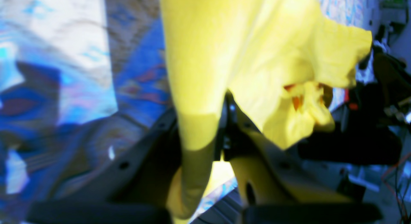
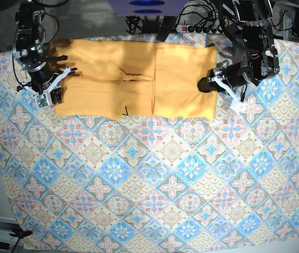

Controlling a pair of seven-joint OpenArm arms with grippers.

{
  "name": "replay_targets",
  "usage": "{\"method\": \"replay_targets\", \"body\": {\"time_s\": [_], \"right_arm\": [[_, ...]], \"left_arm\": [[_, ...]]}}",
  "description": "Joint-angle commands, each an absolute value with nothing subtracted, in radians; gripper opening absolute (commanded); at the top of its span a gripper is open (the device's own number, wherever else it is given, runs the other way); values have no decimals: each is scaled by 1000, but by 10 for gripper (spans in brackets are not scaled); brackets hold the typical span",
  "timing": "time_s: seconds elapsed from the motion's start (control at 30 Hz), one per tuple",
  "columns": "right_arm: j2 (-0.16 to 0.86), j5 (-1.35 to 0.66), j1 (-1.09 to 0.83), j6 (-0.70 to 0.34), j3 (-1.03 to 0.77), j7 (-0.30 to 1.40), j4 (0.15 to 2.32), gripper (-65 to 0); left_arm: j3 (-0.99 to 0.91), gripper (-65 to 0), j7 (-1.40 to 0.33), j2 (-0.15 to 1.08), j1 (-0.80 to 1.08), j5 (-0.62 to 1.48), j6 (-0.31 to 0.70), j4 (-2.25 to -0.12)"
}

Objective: Fold the T-shirt properly
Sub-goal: 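Hold both ends of the folded shirt with both grippers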

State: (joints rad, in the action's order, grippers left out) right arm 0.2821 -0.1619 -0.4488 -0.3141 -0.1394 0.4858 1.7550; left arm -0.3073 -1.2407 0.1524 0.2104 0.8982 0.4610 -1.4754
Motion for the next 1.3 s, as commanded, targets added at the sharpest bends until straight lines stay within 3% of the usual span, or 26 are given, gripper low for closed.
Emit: {"method": "replay_targets", "body": {"time_s": [0.0, 0.13, 0.4, 0.57, 0.97, 1.1, 1.27], "right_arm": [[298, -165, -449, -309, -160, 487, 1758, -564], [300, -180, -440, -309, -185, 588, 1732, -545], [297, -567, -400, -309, -357, 751, 1732, -375], [300, -625, -395, -309, -397, 866, 1732, -290], [305, -628, -338, -309, -234, 888, 1732, -280], [305, -628, -298, -309, -211, 964, 1728, -278], [305, -628, -271, -309, -193, 983, 1630, -278]], "left_arm": [[-326, -650, -1228, 168, 202, 923, 466, -1492], [-349, -650, -1231, 185, 202, 921, 466, -1492], [-348, -650, -1231, 183, 202, 921, 466, -1492], [-348, -650, -1231, 183, 202, 917, 466, -1491], [-346, -650, -1231, 183, 202, 914, 466, -1488], [-346, -650, -1231, 183, 202, 914, 466, -1486], [-346, -650, -1231, 183, 202, 914, 466, -1486]]}}
